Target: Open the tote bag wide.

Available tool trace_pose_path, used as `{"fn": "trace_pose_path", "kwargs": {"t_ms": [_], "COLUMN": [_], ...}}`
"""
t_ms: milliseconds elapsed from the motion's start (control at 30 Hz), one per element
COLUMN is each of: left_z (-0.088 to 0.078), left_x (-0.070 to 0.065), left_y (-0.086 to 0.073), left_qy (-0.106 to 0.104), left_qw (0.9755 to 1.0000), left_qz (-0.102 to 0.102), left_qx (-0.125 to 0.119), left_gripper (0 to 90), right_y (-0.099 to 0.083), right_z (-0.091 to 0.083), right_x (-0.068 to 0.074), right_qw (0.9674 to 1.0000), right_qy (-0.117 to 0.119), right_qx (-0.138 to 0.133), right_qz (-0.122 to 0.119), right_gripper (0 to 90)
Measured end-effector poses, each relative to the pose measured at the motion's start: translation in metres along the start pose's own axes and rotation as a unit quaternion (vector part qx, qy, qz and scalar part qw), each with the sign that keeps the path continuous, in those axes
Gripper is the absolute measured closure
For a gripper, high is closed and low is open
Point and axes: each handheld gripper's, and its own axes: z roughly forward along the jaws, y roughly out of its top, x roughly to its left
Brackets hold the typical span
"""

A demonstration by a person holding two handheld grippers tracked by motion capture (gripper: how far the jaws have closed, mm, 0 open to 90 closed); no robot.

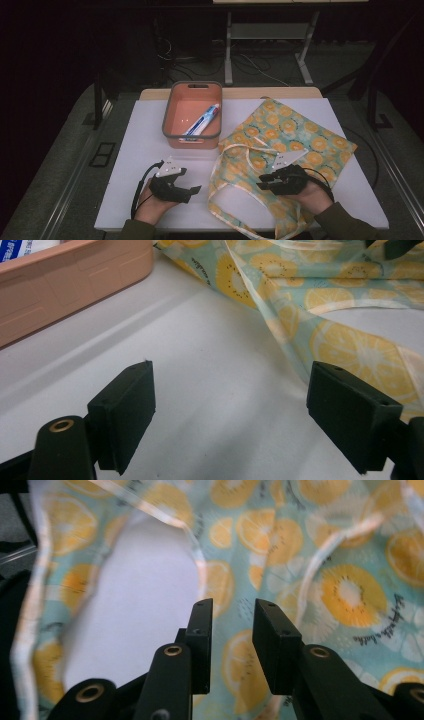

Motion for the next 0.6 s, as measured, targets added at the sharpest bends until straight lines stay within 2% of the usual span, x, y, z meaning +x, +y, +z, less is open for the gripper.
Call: {"fn": "trace_pose_path", "kwargs": {"t_ms": [200, 300, 367, 600], "left_z": [0.0, 0.0, 0.0, 0.0], "left_x": [0.0, 0.0, 0.0, 0.002], "left_y": [0.0, 0.0, 0.0, -0.001], "left_qy": [0.0, 0.0, 0.0, -0.002], "left_qw": [1.0, 1.0, 1.0, 1.0], "left_qz": [0.001, 0.002, 0.001, 0.004], "left_qx": [0.0, 0.0, 0.0, -0.001], "left_gripper": [18.4, 18.2, 18.0, 13.7], "right_y": [-0.007, -0.009, -0.011, -0.01], "right_z": [0.014, 0.019, 0.022, 0.024], "right_x": [-0.009, -0.011, -0.011, -0.009], "right_qw": [0.9994, 0.9988, 0.9981, 0.9971], "right_qy": [-0.016, -0.023, -0.03, -0.049], "right_qx": [0.031, 0.043, 0.053, 0.056], "right_qz": [0.008, 0.005, 0.0, -0.017], "right_gripper": [62.7, 61.9, 62.6, 71.2]}}
